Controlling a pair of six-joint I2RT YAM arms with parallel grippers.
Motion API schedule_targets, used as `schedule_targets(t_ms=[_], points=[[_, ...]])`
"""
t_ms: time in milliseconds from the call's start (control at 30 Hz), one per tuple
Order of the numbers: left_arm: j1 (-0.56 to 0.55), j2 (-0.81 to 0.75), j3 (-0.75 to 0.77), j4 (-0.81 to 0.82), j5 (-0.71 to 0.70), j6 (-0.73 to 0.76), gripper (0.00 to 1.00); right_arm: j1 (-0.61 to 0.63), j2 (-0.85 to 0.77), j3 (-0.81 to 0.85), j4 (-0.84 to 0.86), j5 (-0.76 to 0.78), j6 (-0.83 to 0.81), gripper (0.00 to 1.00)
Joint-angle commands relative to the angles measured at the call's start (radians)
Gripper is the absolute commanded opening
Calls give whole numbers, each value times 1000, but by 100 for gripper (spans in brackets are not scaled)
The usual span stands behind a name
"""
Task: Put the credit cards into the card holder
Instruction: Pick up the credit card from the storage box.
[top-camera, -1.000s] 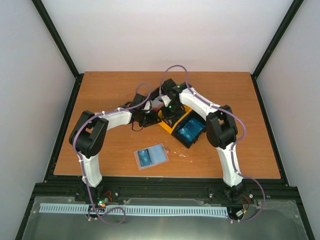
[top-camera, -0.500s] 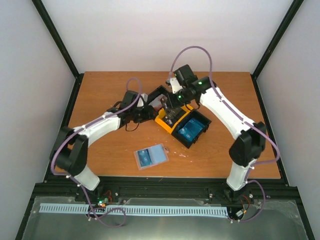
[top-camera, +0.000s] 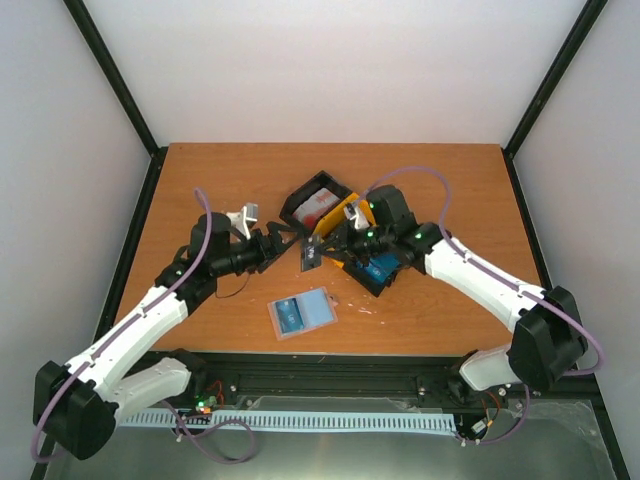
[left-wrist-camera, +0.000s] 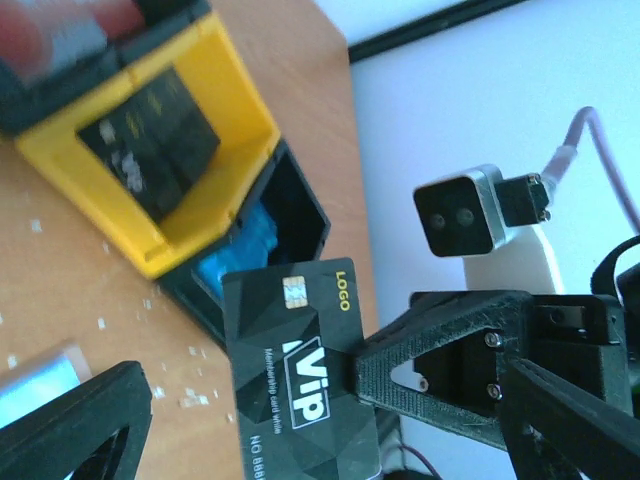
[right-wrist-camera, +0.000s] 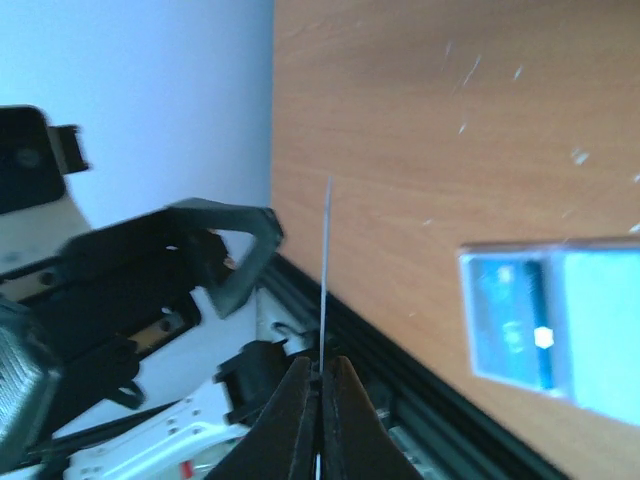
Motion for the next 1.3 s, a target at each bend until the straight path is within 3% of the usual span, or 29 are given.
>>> schedule_targets(t_ms=[0, 100, 333, 667, 867, 933, 1133, 1267], points=[[6, -47, -72, 3, 161, -238, 95, 33, -55, -118, 401, -120, 381, 3], [5, -114, -151, 113, 221, -338, 89, 52, -48, -135, 451, -150, 438, 3], [12, -141, -234, 236, 284, -436, 50, 96, -23, -133, 444, -214, 427, 3], [82, -163, -286, 293, 354, -377, 35, 94, -28, -160, 366, -266, 261, 3], [85, -163, -277, 295, 379, -326, 11, 93, -54, -199, 360, -247, 230, 3], [85, -170, -277, 275, 378, -306, 1, 93, -63, -203, 342, -213, 207, 7], [84, -199, -270, 137, 316, -186, 1, 97, -104, -187, 172, 1, 46, 37], [84, -234, -286, -1, 171, -106, 1, 128, -131, -190, 35, 223, -62, 41]])
